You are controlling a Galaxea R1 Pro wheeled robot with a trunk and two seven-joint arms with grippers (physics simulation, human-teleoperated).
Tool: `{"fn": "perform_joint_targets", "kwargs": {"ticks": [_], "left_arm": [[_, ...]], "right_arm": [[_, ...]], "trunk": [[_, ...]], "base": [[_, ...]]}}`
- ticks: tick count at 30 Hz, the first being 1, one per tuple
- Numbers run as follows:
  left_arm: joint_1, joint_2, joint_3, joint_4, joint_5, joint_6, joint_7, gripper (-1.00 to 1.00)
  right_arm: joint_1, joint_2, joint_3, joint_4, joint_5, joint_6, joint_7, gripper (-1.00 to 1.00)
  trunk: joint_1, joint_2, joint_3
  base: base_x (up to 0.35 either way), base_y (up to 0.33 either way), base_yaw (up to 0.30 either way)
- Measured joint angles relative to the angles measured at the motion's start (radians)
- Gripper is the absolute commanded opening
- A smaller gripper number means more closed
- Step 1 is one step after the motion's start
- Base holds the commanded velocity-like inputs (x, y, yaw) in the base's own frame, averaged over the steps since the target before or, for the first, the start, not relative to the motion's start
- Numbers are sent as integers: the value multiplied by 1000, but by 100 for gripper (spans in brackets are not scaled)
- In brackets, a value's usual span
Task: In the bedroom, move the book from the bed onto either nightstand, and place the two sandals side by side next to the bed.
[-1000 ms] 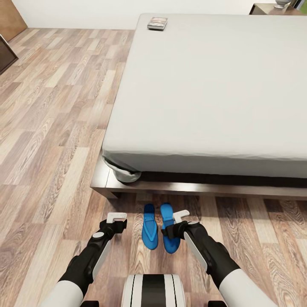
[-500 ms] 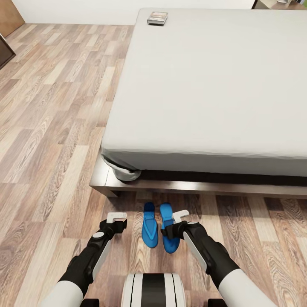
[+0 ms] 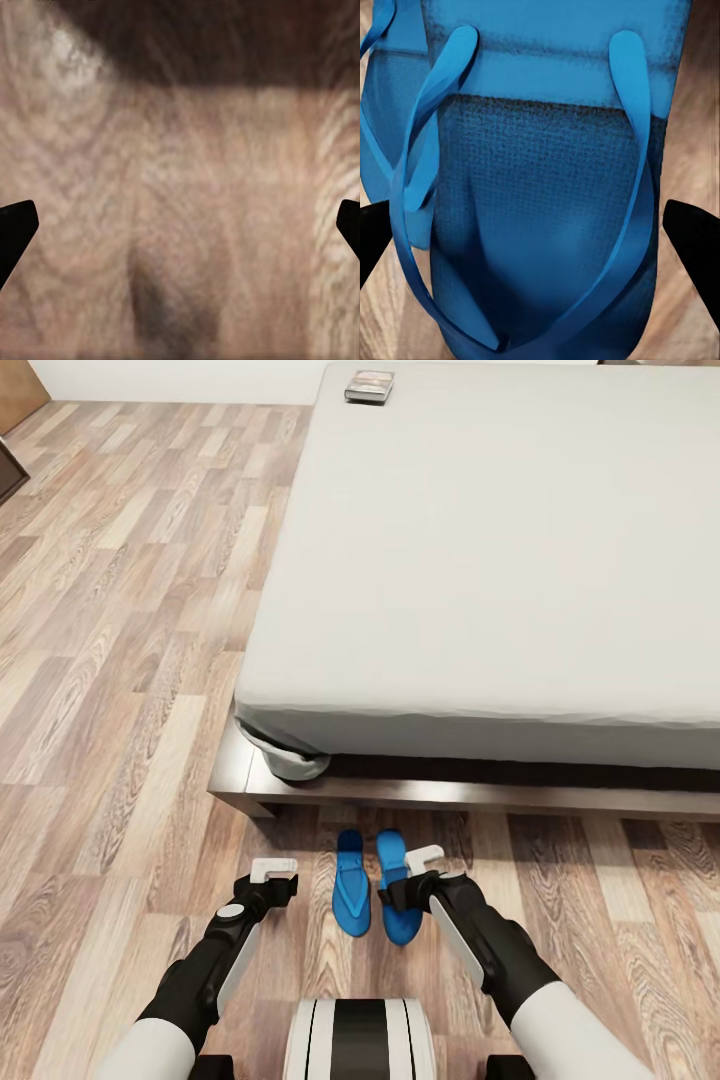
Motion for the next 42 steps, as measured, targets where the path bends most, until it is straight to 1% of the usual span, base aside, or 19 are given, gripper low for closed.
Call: {"fn": "perform_joint_targets", "kwargs": {"ticks": [2,5,11,15,22,25,26,28,29,30,32,35,36,38,41,42], "left_arm": [[0,0,0,0,0,0,0,100],[0,-1,0,0,0,0,0,100],[0,-1,-1,-1,0,0,0,100],[0,-1,-1,0,0,0,0,100],[0,0,-1,-3,0,2,-1,100],[0,0,0,-5,1,14,-1,100],[0,0,0,-11,2,33,-1,100],[0,0,0,-48,2,93,-2,100],[1,1,0,-84,3,146,-2,100],[2,1,0,-104,3,173,-2,100],[13,4,2,-172,3,260,-3,100],[19,8,6,-214,4,327,-6,100],[20,11,8,-231,5,361,-7,100],[22,15,9,-251,7,401,-10,100],[23,22,10,-267,6,433,-11,100],[23,23,10,-269,6,439,-11,100]], "right_arm": [[-7,-1,0,3,0,0,0,-100],[-17,-1,0,4,-1,0,0,-100],[-49,-3,1,13,0,2,0,-100],[-71,-1,0,39,0,11,-1,-100],[-94,1,0,58,-1,14,-1,-100],[-98,1,0,66,-1,14,-1,-100],[-99,2,0,69,0,14,-2,-100],[-100,2,0,75,-1,14,-2,-100],[-101,2,1,79,0,14,-2,-100],[-101,2,1,81,-1,14,-2,-100],[-101,2,1,85,-1,13,-3,-100],[-101,2,1,86,-1,13,-3,-100],[-101,2,1,87,-1,13,-3,-100],[-102,2,0,87,0,13,-3,-100],[-105,2,0,87,-1,13,-3,-100],[-106,2,0,87,-1,13,-3,-100]], "trunk": [[0,0,0],[1,-1,-11],[1,-1,-12],[3,-2,-27],[3,-2,-27],[3,-2,-27],[3,-2,-27],[3,-2,-27],[3,-2,-27],[3,-2,-27],[3,-2,-27],[3,-2,-27],[3,-2,-27],[4,-2,-31],[5,-3,-42],[5,-3,-43]], "base": [[0,0,0],[0,0,0],[0,0,0],[0,0,0],[0,0,0],[0,0,0],[0,0,0],[0,0,0],[0,0,0],[0,0,0],[0,0,0],[0,0,0],[0,0,0],[0,0,0],[0,0,0],[0,0,0]]}}
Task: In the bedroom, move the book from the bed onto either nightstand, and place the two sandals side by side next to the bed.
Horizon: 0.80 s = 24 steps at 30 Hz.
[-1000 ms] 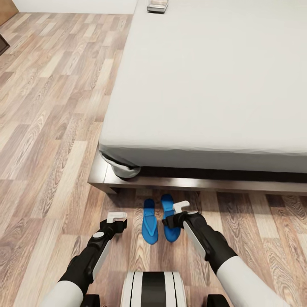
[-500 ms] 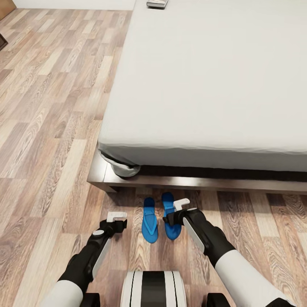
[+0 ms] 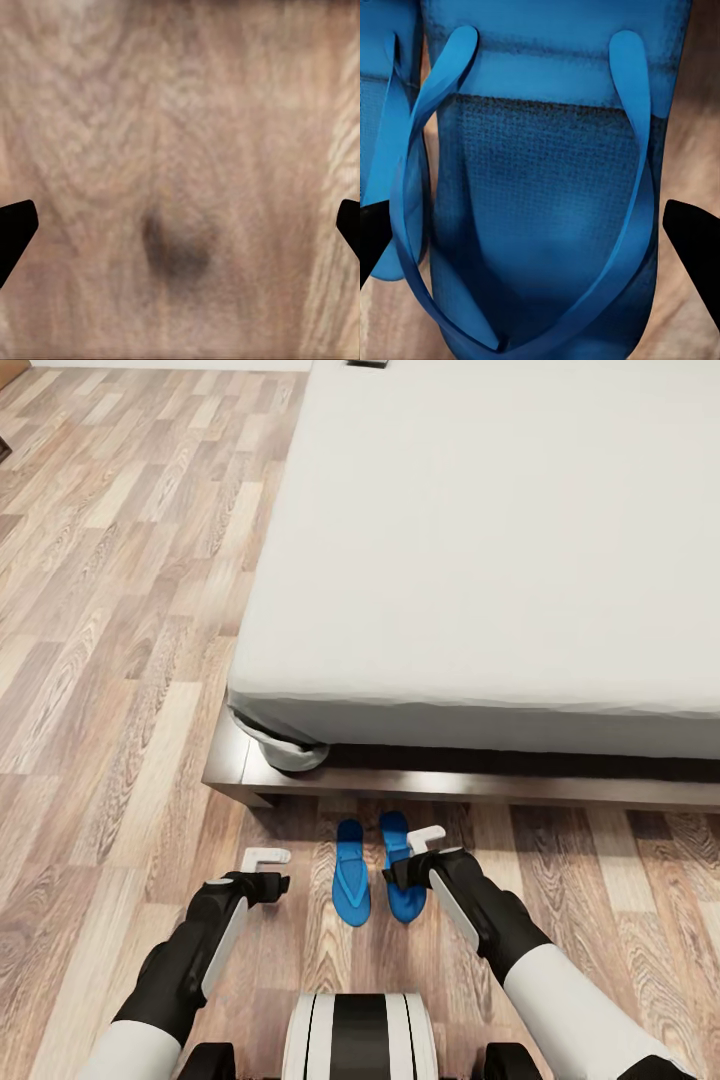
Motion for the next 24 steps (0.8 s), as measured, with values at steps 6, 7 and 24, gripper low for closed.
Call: {"fn": "perform_joint_targets", "kwargs": {"ticks": [6,7,24], "left_arm": [[0,2,0,-13,0,42,-1,100],[0,2,0,-19,0,46,-1,100],[0,1,-3,-38,-2,53,1,100]], "right_arm": [[-3,2,1,0,0,0,0,-100],[-3,2,1,1,0,0,0,-100],[-43,4,1,36,1,0,0,-100]], "trunk": [[1,0,-8],[1,-1,-11],[6,-3,-50]], "base": [[0,0,0],[0,0,0],[0,0,0]]}}
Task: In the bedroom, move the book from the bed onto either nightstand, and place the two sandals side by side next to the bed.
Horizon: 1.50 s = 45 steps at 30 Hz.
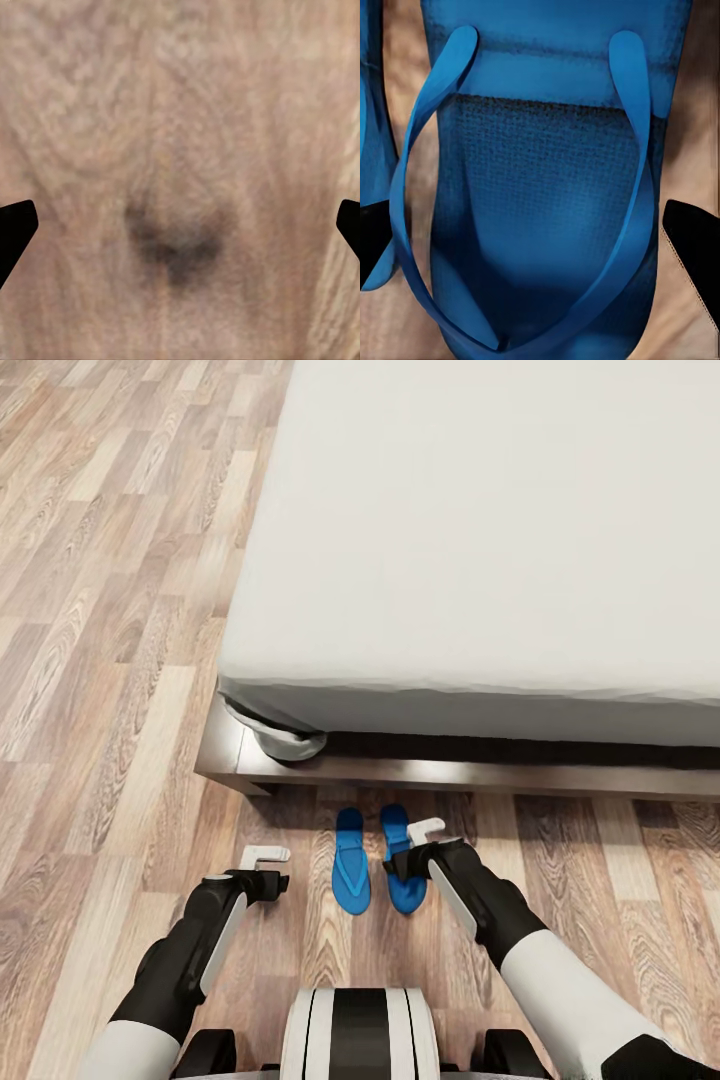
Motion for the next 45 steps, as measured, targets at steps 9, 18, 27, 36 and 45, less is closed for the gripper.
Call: {"fn": "perform_joint_targets", "kwargs": {"ticks": [9,18,27,36,45], "left_arm": [[0,0,-1,-1,0,0,0,100],[0,0,-1,-1,0,0,0,100],[0,0,-2,-1,0,-1,0,100],[0,0,-2,-1,1,-2,0,100],[0,0,-3,0,1,-4,1,100]], "right_arm": [[-58,1,0,23,0,0,1,-100],[-74,15,1,31,-2,0,1,-100],[-75,20,1,31,-1,0,1,-100],[-75,20,1,32,-1,1,1,-100],[-75,20,1,32,-1,1,1,-100]], "trunk": [[2,-1,-15],[3,-2,-27],[5,-2,-39],[6,-3,-54],[8,-4,-70]], "base": [[0,0,0],[0,0,0],[0,0,0],[0,0,0],[0,0,0]]}}
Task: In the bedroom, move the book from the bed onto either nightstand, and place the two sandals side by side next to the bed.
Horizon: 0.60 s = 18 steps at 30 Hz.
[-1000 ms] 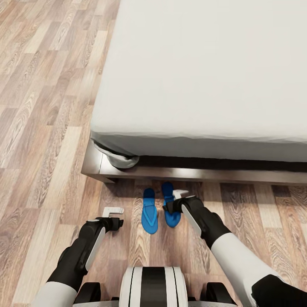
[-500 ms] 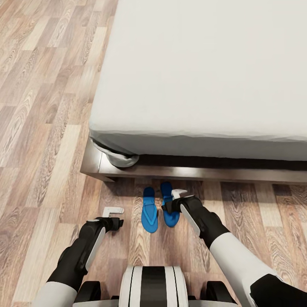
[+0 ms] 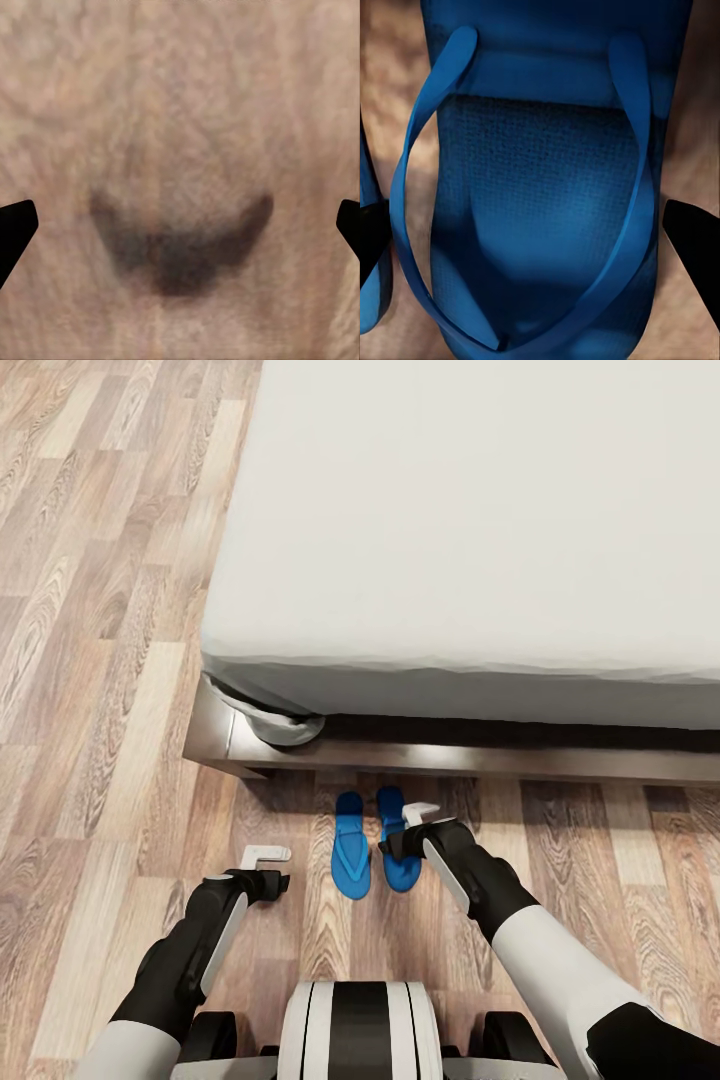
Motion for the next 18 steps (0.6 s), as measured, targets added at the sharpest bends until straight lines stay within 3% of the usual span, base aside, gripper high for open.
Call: {"fn": "perform_joint_targets", "kwargs": {"ticks": [15,16,18], "left_arm": [[0,0,-2,-1,-1,-1,5,100],[0,0,-2,-1,-1,-1,5,100],[0,0,-3,-1,-1,-1,5,100]], "right_arm": [[0,1,0,0,0,0,0,-100],[0,1,0,0,0,0,0,100],[0,1,0,0,0,0,0,100]], "trunk": [[0,0,0],[0,0,0],[0,0,0]], "base": [[0,0,0],[0,0,0],[0,0,0]]}}
